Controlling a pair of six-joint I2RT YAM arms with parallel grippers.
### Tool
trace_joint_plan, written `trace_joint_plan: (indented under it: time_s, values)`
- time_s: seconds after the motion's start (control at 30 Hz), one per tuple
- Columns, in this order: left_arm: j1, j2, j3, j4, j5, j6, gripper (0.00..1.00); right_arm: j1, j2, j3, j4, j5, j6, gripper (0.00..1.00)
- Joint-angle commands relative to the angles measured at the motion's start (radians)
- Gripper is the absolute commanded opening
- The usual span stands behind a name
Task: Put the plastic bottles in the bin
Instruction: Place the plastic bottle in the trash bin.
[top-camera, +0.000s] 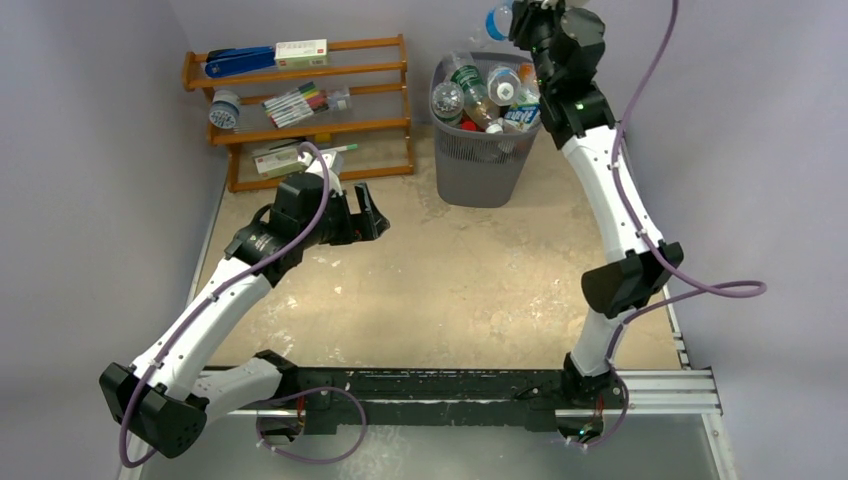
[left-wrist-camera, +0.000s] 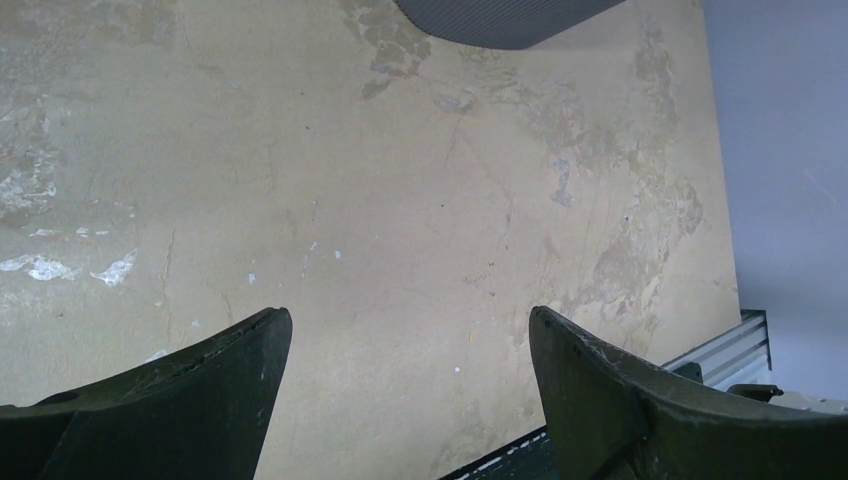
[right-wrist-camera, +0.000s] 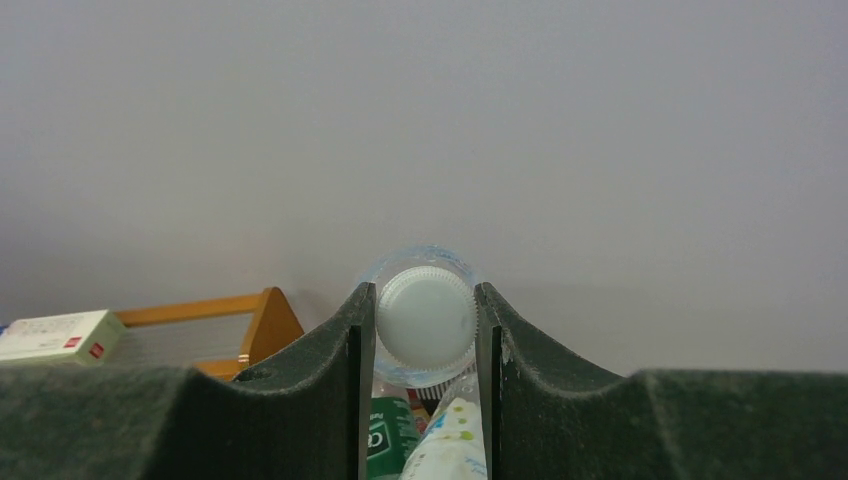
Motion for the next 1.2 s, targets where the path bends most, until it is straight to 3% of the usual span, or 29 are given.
trace_joint_plan:
  time_s: [0.0, 0.5, 0.8, 0.83, 1.17]
  values:
    - [0.007, -0.023, -0.011, 0.052, 0.008, -0.004, 0.88, 0.04, 0.013, 0.086, -0.015, 0.1, -0.098, 0.27]
    - [0.005, 0.003, -0.012, 0.064, 0.011, 0.01, 0.88, 0.112, 0.117, 0.143, -0.062, 0.226, -0.206, 0.27]
    - [0.006, 0.014, -0.011, 0.072, 0.014, 0.012, 0.88, 0.123, 0.084, 0.065, -0.052, 0.22, -0.203, 0.32]
    - [0.006, 0.015, -0.011, 0.073, 0.015, 0.012, 0.88, 0.127, 0.067, 0.028, -0.045, 0.232, -0.203, 0.37]
    - [0.006, 0.012, -0.015, 0.076, 0.016, 0.009, 0.88, 0.14, 0.033, -0.031, -0.023, 0.239, -0.204, 0.56]
